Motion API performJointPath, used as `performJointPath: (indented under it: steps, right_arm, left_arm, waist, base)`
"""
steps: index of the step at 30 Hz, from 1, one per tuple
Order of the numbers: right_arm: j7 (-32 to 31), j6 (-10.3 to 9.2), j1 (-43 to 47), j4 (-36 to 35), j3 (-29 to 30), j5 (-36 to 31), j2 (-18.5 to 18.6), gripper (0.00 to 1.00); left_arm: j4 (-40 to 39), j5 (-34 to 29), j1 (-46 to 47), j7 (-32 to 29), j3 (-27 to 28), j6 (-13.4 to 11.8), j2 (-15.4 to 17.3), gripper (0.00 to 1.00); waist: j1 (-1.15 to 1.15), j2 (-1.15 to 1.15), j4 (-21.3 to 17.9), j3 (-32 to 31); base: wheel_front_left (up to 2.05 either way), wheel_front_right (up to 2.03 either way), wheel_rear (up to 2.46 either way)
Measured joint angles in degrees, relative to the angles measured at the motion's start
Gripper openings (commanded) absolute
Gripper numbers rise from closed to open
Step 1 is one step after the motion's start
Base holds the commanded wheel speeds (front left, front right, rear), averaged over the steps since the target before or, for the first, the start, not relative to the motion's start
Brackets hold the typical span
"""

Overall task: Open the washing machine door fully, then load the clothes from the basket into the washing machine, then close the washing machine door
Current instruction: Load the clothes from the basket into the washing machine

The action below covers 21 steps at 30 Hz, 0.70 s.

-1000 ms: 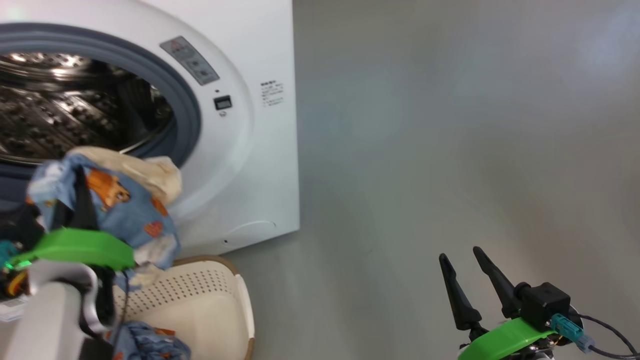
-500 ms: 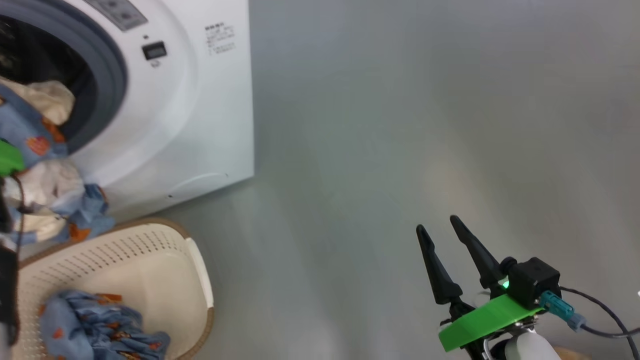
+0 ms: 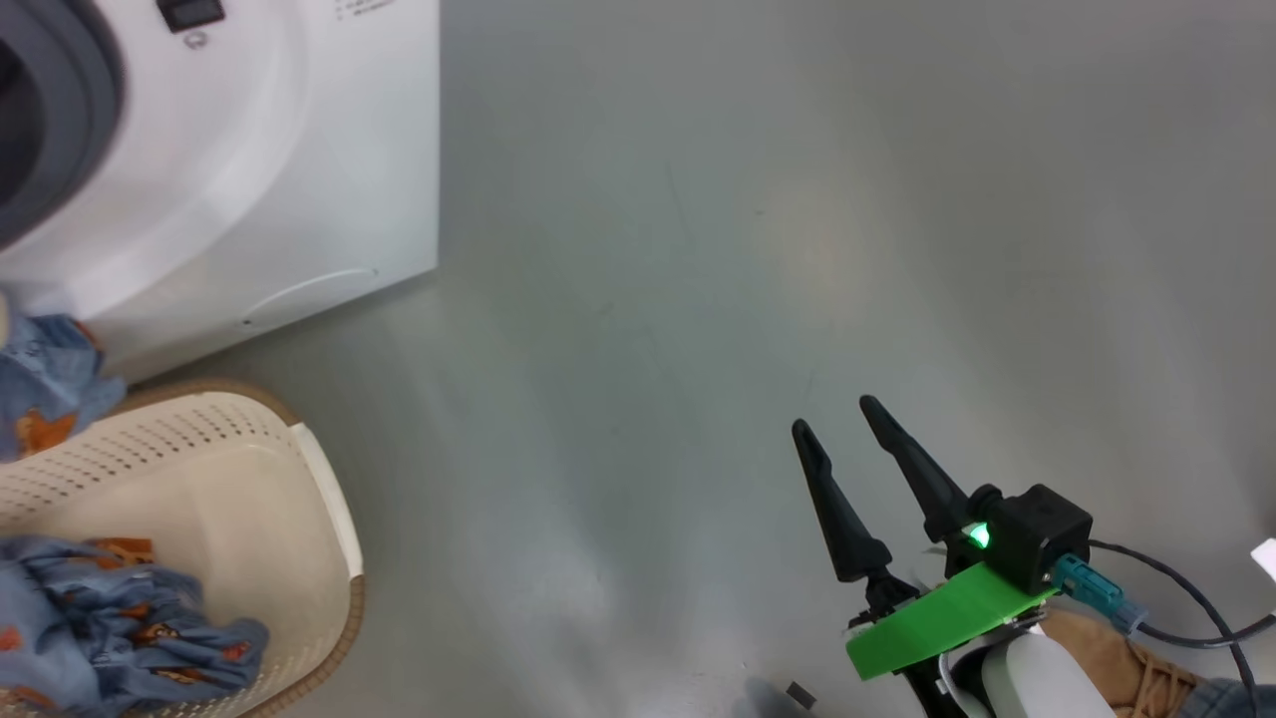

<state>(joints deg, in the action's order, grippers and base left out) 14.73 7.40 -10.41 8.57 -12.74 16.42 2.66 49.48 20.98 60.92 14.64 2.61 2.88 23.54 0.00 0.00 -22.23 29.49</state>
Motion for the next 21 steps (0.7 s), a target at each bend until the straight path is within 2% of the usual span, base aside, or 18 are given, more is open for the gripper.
performJointPath:
  steps: [10, 15, 21]
  right_arm:
    - [0.0, 0.0, -0.69, -1.04, -1.91, 1.42, -0.05, 1.0]
    - [0.0, 0.0, -0.62, -1.57, -2.7, 1.41, -0.08, 1.0]
    - [0.0, 0.0, -0.48, -1.78, -2.81, 1.4, -0.11, 1.0]
  left_arm:
    - [6.72, -1.22, 11.47, -0.09, -1.62, 1.36, 3.36, 0.0]
    - [7.57, -1.47, 16.23, -0.01, -1.69, 1.43, 4.45, 0.0]
    - [11.36, -3.25, 17.08, -0.07, -3.7, 1.14, 4.58, 0.0]
  waist:
    - [0.0, 0.0, -2.71, 3.27]
    - [0.0, 0.0, -3.92, 4.59]
    - [0.0, 0.0, -4.17, 5.14]
  base:
    - [0.0, 0.0, 0.0]
    - [0.0, 0.0, 0.0]
    - [0.0, 0.0, 0.0]
